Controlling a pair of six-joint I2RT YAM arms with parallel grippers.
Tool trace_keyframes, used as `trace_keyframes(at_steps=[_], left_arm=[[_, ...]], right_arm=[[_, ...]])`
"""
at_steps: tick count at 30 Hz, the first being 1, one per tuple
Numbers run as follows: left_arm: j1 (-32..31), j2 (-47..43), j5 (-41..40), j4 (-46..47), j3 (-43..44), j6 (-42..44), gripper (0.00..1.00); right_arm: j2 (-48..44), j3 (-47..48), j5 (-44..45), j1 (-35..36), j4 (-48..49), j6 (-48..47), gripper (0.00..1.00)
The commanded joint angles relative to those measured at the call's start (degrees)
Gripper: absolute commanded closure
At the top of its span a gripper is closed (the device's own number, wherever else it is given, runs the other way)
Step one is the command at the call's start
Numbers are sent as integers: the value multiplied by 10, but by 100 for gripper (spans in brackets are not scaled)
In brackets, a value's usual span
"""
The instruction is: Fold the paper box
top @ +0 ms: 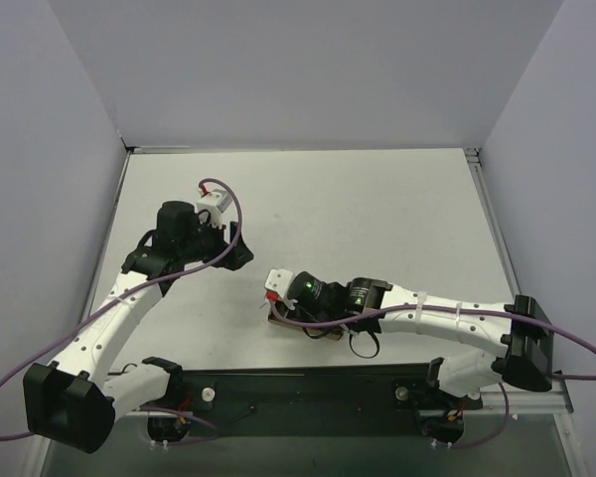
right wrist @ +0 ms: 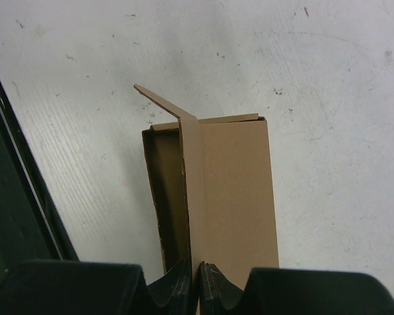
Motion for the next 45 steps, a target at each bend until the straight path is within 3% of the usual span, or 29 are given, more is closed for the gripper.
trace_keyframes(at_steps=[1,7,10,13,14,15,16,17,18,21,28,32,34,40,45], left_arm=[[3,-5,18,29,3,7,22],[3,9,27,27,0,1,22],[3,15,34,32,-4,-3,22],[2,23,44,34,-5,-8,22],[2,25,45,35,-6,-9,22],[1,30,47,36,-8,-13,22],[1,32,48,37,-11,-14,22],[1,35,52,41,-13,-16,22],[-1,41,58,42,-15,-21,22],[-17,59,59,41,-17,-23,22],[-57,99,74,37,-17,-24,22],[-69,120,95,45,-18,-29,22],[-72,126,98,45,-18,-30,22],[-81,130,78,38,-18,-29,21],[-90,129,70,46,-25,-36,19]], right_arm=[[24,1,37,34,-33,15,89],[112,1,84,87,-30,48,86],[136,6,94,96,-30,59,78],[128,17,98,102,-33,84,54],[122,23,98,102,-36,87,41],[113,27,97,102,-43,95,36],[95,39,95,102,-47,100,24],[84,46,89,102,-52,104,21],[72,52,85,102,-62,109,2],[20,61,71,88,-70,135,0],[-118,10,15,-27,-76,285,0],[-174,-84,-37,-161,-67,432,2],[-202,-122,-62,-195,-56,471,3],[-262,-293,-196,-291,89,584,4],[-271,-355,-214,-316,192,629,4]])
